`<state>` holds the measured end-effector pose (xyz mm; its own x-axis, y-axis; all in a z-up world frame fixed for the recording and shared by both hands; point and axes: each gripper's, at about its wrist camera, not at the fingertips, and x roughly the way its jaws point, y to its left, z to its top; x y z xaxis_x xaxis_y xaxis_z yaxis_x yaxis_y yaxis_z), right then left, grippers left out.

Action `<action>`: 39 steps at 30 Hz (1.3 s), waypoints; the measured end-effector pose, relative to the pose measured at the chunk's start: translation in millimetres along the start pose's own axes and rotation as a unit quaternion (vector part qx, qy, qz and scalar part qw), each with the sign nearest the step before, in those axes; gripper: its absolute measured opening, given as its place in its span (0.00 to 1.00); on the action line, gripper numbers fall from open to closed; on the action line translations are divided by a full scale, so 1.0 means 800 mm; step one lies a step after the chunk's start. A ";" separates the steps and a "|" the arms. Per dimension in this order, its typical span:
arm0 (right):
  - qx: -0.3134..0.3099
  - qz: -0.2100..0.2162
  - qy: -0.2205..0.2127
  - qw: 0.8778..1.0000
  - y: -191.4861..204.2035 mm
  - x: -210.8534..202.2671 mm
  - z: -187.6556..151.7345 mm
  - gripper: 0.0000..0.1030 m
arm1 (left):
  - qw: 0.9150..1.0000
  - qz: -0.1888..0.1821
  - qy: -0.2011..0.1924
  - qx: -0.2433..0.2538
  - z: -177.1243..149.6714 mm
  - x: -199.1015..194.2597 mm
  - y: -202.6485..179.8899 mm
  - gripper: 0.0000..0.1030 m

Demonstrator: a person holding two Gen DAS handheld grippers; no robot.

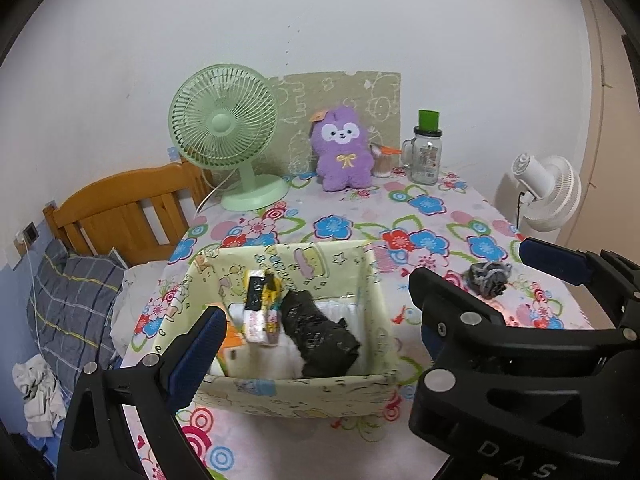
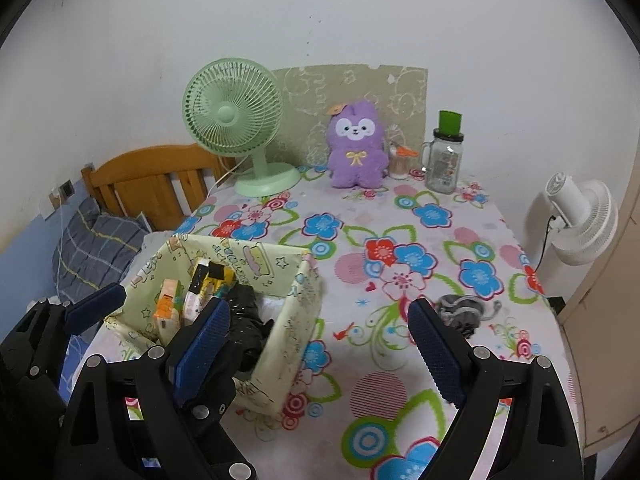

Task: Organize soft objects
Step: 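Move both tools back toward the grey scrunchie and pink card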

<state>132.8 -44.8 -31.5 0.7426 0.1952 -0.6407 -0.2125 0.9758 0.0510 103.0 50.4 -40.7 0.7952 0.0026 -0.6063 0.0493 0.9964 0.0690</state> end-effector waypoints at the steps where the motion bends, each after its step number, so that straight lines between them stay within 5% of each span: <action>1: 0.000 -0.003 -0.003 1.000 -0.003 -0.004 0.000 0.91 | 1.000 -0.002 -0.002 0.001 0.001 -0.003 -0.004 0.96; 39: 0.009 -0.063 -0.057 0.996 -0.102 -0.104 -0.025 0.98 | 0.999 -0.043 -0.024 0.007 0.003 -0.060 -0.110 1.00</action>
<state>75.3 -142.7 2.5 0.8305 0.0809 -0.5512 -0.1027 0.9947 -0.0089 62.1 -37.9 -16.0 0.8160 -0.0865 -0.5715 0.1258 0.9916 0.0296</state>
